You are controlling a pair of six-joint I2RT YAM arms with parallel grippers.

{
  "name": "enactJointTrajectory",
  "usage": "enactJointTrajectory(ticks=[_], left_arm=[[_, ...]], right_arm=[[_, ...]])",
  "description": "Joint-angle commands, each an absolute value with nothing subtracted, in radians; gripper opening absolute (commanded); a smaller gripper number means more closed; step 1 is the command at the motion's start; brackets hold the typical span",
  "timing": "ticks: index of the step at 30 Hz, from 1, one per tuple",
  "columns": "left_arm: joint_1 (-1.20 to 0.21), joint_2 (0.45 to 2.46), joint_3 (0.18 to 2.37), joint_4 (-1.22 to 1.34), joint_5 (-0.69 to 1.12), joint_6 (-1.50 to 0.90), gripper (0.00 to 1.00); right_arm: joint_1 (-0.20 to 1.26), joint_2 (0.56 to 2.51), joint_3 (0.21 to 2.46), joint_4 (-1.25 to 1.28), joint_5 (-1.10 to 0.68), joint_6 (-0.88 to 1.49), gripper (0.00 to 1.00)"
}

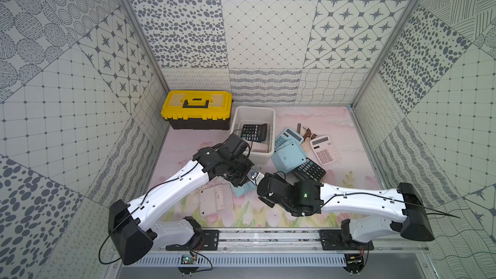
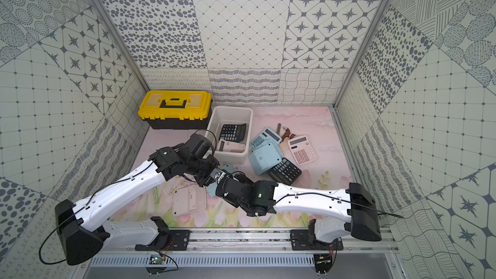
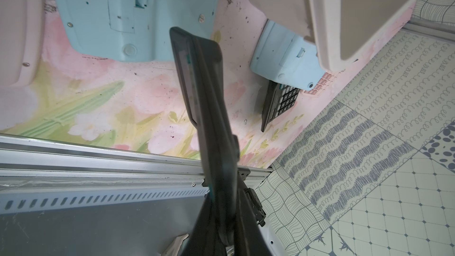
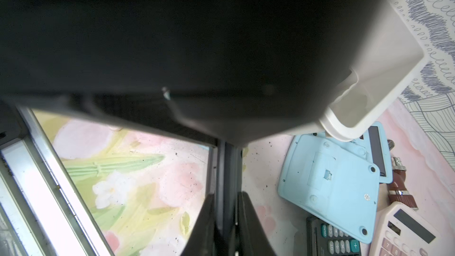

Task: Put the calculator in the storage box
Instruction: Pick up the calculator at the center of the board.

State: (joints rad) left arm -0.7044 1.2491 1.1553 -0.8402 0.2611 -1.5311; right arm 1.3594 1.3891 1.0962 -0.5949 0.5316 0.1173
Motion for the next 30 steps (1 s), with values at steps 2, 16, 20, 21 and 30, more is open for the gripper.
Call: enactJointTrajectory(ticks=[2,16,20,21,30], left_arm=[[-0.708,1.257,1.149,-0.828,0.305,-1.506,0.0],[-0.704,1.155,1.171,-0.852,0.16,-1.436,1.0],[-0.695,1.1,1.2,-0.894,0.05,-1.366,1.0],[-0.689,1.086,1.206,-0.896,0.025,-1.333,1.0],[-0.539,1.057,1.23,-0.853,-0.001,-0.944,1.0]], right_arm=[[1.362,1.405,1.125,-0.551,0.547,0.103,0.0],[1.316,1.232,1.018,-0.551,0.51,0.243,0.0],[1.26,1.114,0.962,-0.551,0.456,0.3,0.0],[1.239,1.078,0.944,-0.551,0.44,0.316,0.0],[0.988,0.761,0.819,-0.491,0.209,0.446,0.0]])
